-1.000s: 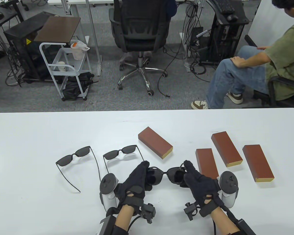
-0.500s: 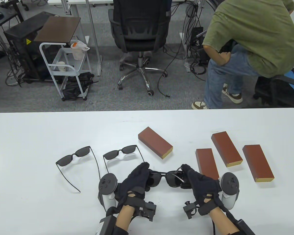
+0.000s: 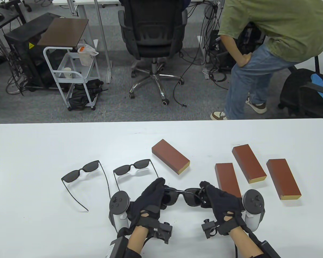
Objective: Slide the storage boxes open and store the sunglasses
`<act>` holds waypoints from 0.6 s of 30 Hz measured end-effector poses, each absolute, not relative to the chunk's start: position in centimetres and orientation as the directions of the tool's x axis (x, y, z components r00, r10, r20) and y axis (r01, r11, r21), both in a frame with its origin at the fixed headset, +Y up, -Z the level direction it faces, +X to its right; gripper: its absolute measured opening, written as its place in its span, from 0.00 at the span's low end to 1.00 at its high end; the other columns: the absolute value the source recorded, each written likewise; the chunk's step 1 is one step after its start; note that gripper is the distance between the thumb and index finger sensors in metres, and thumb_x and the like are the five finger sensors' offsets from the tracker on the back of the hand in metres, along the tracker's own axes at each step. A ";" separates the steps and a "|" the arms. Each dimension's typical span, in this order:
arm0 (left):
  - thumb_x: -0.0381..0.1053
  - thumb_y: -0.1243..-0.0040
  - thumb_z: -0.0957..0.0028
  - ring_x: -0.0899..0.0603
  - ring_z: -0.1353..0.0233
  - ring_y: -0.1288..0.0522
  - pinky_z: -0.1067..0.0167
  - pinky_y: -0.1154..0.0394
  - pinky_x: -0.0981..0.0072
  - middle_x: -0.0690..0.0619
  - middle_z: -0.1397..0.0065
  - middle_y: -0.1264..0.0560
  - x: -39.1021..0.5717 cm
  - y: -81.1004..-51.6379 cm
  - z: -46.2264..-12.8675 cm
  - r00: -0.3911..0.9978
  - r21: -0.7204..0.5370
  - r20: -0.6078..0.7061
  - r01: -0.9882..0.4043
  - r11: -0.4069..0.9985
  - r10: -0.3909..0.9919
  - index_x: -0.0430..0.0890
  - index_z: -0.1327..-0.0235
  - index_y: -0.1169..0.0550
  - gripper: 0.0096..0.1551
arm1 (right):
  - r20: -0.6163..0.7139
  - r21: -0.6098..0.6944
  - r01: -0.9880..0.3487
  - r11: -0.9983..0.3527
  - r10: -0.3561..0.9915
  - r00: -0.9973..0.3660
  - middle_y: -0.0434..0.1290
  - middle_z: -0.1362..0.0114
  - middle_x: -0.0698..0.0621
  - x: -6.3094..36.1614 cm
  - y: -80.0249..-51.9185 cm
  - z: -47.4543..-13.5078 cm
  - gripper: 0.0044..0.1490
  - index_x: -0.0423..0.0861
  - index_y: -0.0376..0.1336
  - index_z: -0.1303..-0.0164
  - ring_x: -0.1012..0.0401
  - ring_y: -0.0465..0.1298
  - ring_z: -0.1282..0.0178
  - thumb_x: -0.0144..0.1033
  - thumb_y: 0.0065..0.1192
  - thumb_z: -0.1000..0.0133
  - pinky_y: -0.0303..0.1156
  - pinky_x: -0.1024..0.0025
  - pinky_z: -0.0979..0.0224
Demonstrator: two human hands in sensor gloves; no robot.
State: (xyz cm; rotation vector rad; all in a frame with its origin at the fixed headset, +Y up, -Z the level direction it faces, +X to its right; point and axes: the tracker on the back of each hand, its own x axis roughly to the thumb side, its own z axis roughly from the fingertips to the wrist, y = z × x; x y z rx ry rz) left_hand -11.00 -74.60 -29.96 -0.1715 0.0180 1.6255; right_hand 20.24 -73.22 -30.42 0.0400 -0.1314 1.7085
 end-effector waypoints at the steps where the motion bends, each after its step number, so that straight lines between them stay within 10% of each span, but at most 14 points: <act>1: 0.60 0.44 0.46 0.43 0.42 0.18 0.49 0.19 0.51 0.46 0.31 0.23 -10.9 -74.7 -30.0 -0.076 -0.116 -0.125 -0.989 -0.091 0.989 0.50 0.28 0.28 0.33 | 0.098 -0.071 -0.988 -0.137 0.985 -0.143 0.88 0.58 0.48 20.3 -73.2 -30.4 0.34 0.49 0.72 0.52 0.52 0.89 0.62 0.63 0.60 0.57 0.85 0.59 0.59; 18: 0.69 0.52 0.46 0.37 0.31 0.25 0.41 0.25 0.44 0.43 0.21 0.33 -9.2 -74.7 -29.9 -0.180 -0.330 -0.126 -0.920 -0.213 0.976 0.48 0.21 0.38 0.43 | 0.028 -0.199 -0.938 -0.283 0.955 -0.294 0.89 0.62 0.51 21.9 -72.8 -30.5 0.30 0.51 0.74 0.54 0.55 0.90 0.66 0.55 0.72 0.62 0.86 0.62 0.63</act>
